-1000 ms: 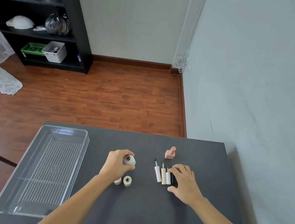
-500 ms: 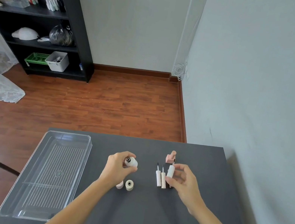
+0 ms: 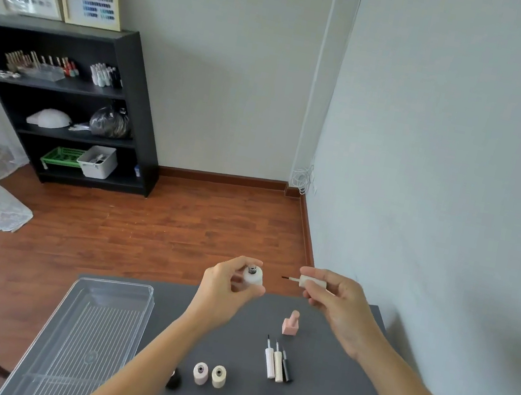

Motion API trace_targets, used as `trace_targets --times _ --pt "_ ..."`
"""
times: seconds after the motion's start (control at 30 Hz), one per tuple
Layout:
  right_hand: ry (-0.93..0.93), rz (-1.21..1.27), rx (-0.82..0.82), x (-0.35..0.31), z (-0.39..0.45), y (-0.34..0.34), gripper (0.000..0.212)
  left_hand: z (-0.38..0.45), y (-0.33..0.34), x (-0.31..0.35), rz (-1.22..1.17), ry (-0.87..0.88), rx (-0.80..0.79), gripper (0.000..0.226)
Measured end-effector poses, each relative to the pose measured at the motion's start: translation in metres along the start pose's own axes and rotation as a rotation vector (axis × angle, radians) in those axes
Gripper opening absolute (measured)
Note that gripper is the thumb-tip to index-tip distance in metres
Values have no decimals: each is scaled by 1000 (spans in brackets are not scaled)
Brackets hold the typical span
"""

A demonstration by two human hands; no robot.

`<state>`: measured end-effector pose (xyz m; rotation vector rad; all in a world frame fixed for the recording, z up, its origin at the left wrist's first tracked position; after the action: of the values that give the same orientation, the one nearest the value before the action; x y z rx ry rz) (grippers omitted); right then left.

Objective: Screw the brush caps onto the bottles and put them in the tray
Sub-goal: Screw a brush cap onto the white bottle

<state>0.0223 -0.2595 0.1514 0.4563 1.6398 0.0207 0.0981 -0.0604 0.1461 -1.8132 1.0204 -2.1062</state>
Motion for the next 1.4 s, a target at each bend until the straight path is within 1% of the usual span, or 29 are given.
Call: trace_targets --times 0.07,0.17,0.27,0.33,0.43,0.53,0.6,0.7,0.83,1.1,1.2,1.27,1.33,1.4 --pt "-67 -35 2 -25 4 6 17 3 -10 15 -9 23 38 28" --pt "-151 -21 12 -59 9 15 20 6 -22 34 -52 29 79 28" --pt "-212 79 -54 -92 13 34 28 9 -33 52 -110 41 120 29" --pt "-295 79 -94 -115 14 47 32 11 -39 63 -133 52 149 32" --pt "-453 -114 -131 -146 13 68 29 12 -43 75 -183 53 171 33" --pt "-580 -380 -162 -171 12 87 28 12 -47 85 -191 56 197 32" --pt "-623 -558 -168 -181 11 96 25 12 -49 89 -178 57 214 32" --pt "-665 -688 -175 -192 8 104 22 12 -52 92 -171 54 221 30" --pt "-658 -757 -211 -197 6 112 22 10 -55 97 -144 62 229 26" --pt "-573 -841 -306 -180 7 118 24 8 -57 102 -150 71 228 29" --pt "-535 -853 -295 -174 9 115 22 9 -59 105 -152 85 230 27" --pt "-492 -810 -314 -171 11 113 15 9 -58 105 -152 85 226 29" --pt "-414 -716 -404 -169 10 114 27 9 -57 103 -150 70 221 32" --pt "-386 -675 -451 -170 9 114 29 10 -56 103 -151 58 216 35"
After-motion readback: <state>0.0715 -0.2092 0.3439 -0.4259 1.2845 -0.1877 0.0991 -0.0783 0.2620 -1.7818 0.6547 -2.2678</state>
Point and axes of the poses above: each hand's wrist, its own z-axis towards the middle knuckle, its own y-axis out of the palm, x = y × z, the point moved 8 cm from there along z, towards the middle knuckle, and after that the axes turned 14 degrees about z, right-handed, at the moved point
